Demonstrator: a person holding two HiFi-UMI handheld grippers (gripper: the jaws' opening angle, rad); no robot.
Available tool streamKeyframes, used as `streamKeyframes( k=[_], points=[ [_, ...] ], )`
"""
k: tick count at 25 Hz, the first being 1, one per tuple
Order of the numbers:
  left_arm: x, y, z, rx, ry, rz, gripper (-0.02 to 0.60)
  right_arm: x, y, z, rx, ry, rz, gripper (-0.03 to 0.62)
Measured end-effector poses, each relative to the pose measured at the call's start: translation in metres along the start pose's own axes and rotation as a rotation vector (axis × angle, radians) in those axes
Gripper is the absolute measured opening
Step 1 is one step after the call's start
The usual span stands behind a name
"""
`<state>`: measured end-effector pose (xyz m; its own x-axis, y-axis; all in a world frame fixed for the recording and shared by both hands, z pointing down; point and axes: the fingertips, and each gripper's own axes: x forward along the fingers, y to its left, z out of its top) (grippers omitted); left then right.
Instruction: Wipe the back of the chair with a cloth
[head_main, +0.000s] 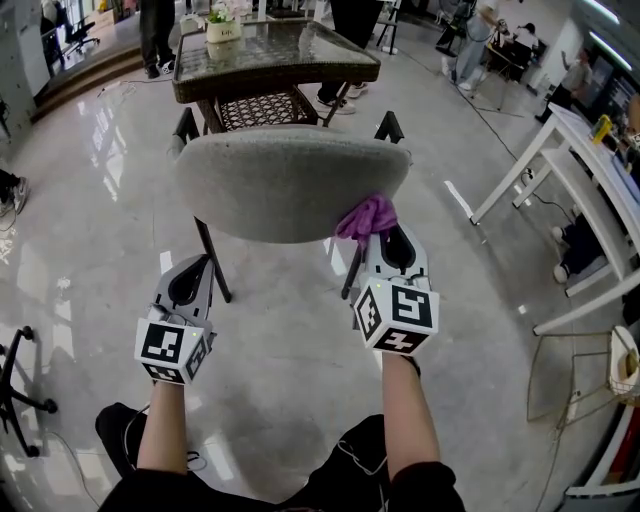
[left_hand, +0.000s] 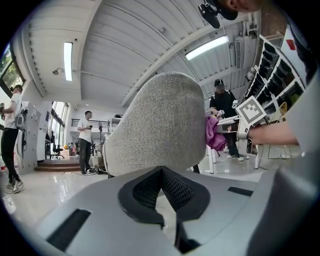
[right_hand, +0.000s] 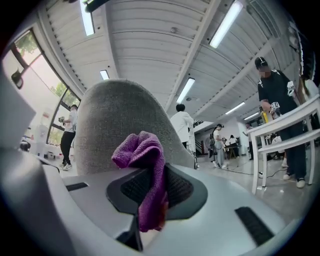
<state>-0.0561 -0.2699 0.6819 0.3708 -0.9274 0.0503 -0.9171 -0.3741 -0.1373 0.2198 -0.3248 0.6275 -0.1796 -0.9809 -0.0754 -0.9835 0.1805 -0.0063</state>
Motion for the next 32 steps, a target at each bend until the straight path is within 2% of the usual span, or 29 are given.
streamKeyframes(
  k=[3,5,9,13,20,24,32],
  points=[
    [0.001,0.002,0.002,0.006,-0.008,0.005,0.009,-0.013,0.01,0.004,0.005,-0.028,0.006,0.08],
    [0.001,0.007,0.004,0.011,-0.014,0.012,0.009,-0.028,0.031,0.005,-0.007,-0.051,0.041,0.08],
    [-0.001,0.026,0.003,-0.001,-0.02,0.045,0.009,-0.051,0.102,-0.002,-0.017,-0.08,0.159,0.08],
    [-0.009,0.042,-0.006,-0.018,-0.02,0.079,0.009,-0.035,0.171,-0.025,0.0,-0.047,0.255,0.08],
    [-0.034,0.085,-0.033,-0.034,0.005,0.135,0.009,0.003,0.245,-0.048,0.06,-0.016,0.263,0.08],
    [-0.037,0.098,-0.041,-0.041,0.01,0.156,0.009,0.018,0.252,-0.052,0.059,-0.009,0.247,0.08],
    [-0.033,0.095,-0.042,-0.048,0.021,0.164,0.009,0.01,0.207,-0.058,0.053,-0.005,0.184,0.08]
  ],
)
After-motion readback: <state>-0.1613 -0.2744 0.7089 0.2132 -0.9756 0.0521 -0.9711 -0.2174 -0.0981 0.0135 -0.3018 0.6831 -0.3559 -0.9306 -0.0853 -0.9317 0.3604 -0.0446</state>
